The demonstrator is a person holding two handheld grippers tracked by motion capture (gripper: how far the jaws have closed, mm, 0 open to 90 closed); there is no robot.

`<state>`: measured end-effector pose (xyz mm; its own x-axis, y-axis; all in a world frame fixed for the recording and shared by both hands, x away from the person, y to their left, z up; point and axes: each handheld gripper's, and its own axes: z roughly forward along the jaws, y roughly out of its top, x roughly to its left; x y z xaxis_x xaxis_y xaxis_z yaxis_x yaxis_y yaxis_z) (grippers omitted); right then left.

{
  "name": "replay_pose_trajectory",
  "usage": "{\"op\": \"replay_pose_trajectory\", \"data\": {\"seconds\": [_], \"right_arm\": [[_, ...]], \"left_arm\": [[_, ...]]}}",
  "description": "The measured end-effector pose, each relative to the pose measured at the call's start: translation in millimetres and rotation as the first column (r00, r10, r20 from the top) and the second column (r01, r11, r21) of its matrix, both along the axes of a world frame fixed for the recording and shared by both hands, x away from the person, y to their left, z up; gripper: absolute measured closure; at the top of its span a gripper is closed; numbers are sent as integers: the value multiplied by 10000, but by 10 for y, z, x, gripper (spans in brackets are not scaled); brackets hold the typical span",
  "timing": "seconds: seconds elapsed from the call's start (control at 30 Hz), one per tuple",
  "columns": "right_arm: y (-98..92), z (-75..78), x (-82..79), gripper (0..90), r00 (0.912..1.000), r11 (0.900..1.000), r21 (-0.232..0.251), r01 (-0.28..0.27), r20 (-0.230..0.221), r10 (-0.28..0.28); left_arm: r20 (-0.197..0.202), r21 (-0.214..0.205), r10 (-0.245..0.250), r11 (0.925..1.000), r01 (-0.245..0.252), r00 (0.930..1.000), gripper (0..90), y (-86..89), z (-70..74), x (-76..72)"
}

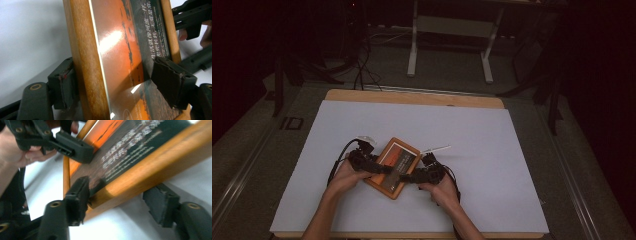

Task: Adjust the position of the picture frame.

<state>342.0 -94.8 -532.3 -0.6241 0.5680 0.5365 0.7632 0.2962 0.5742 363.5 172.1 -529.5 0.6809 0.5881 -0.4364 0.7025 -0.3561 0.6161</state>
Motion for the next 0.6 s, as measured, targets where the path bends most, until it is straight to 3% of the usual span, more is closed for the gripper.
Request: {"op": "replay_pose_trajectory", "data": {"seconds": [0.07, 0.3, 0.6], "right_arm": [[-25, 6, 6, 459, 10000, 9997, 220, 47, -5, -47], [-12, 150, -43, 556, 9973, 9978, 501, -437, 609, 407], [27, 318, -70, 636, 9873, 9913, 707, -1113, 1215, 1022]], "left_arm": [[156, -158, -34, 9999, 37, 9999, 307, 24, 27, -33], [805, -594, 290, 9979, -243, 9963, 402, 140, 160, -195], [1950, -988, 730, 9936, -544, 9781, 514, 296, 257, -473]]}}
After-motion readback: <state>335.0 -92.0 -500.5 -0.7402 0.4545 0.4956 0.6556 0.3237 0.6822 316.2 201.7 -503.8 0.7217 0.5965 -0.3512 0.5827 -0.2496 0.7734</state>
